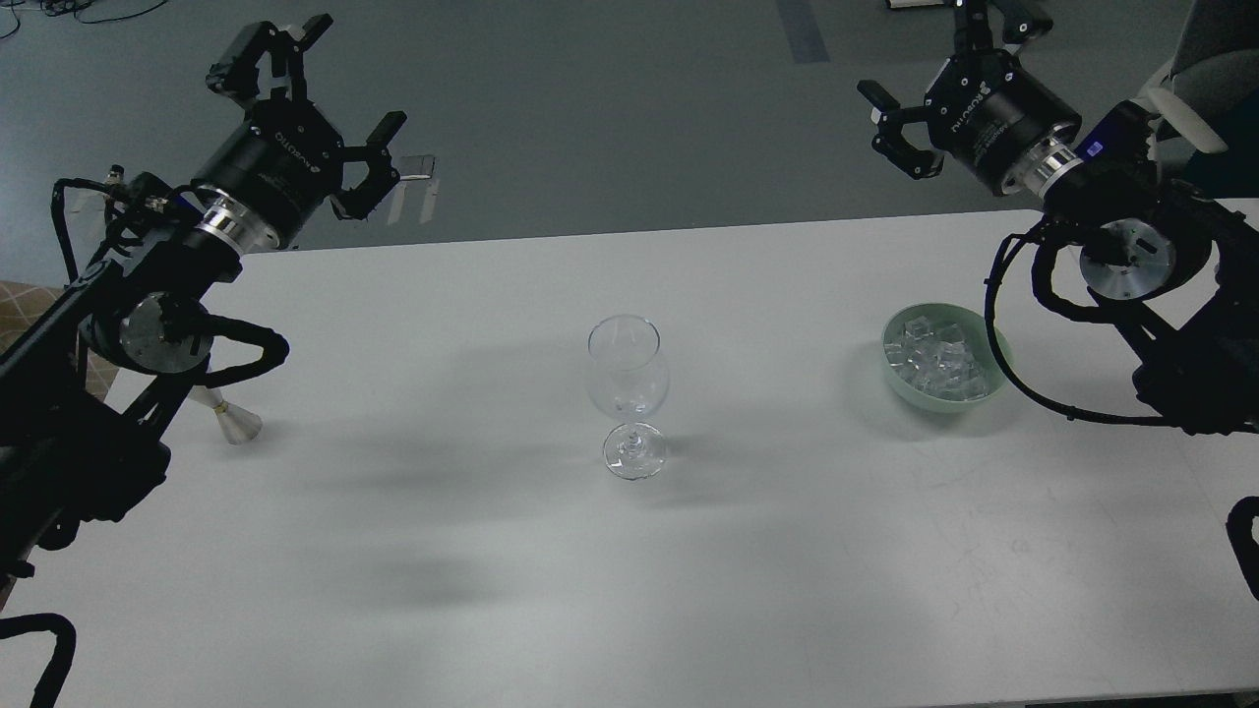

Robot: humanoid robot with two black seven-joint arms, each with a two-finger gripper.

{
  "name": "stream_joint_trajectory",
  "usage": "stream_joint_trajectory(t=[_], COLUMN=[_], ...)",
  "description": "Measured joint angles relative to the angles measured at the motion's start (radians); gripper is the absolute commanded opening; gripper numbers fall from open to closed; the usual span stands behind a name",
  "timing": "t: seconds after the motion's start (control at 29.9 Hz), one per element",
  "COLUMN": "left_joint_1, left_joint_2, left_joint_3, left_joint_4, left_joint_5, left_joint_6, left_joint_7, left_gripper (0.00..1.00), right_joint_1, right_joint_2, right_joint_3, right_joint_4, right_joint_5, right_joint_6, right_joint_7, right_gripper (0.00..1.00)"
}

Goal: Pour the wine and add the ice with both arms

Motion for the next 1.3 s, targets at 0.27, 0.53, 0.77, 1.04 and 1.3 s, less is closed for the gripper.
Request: stream_joint_trajectory(t=[0.27, 0.53, 0.77, 1.04, 1.3], left_joint_1=[0.021, -0.001, -0.013, -0.027, -0.016], left_joint_2=[-0.002, -0.01, -0.012, -0.028, -0.041], left_joint_3=[0.0, -0.007, -0.054, -0.049, -0.024], left_joint_4=[0.006, 0.061, 0.072, 0.071, 0.071], left_joint_5=[0.001, -0.012, -0.015, -0.014, 0.051], left_joint_6=[-0.008, -0.022, -0.02, -0.02, 0.029], left_joint_7=[0.005, 0.016, 0.015, 0.031, 0.029], left_gripper=[0.98, 0.98, 0.98, 0.98, 0.98], right_joint_1=[-0.013, -0.014, -0.013, -0.023, -0.022], right_joint_2=[0.004, 0.001, -0.004, -0.002, 0.01], right_joint_3=[0.037, 0.038, 0.038, 0.033, 0.026], right_joint_4=[-0.021, -0.021, -0.021, -0.022, -0.02], right_joint_5=[0.048, 0.044, 0.041, 0.032, -0.106], right_joint_6=[0.021, 0.019, 0.014, 0.012, -0.075], right_joint_7=[-0.001, 0.0, 0.006, 0.009, 0.017], right_gripper=[1.0, 1.0, 1.0, 1.0, 1.0])
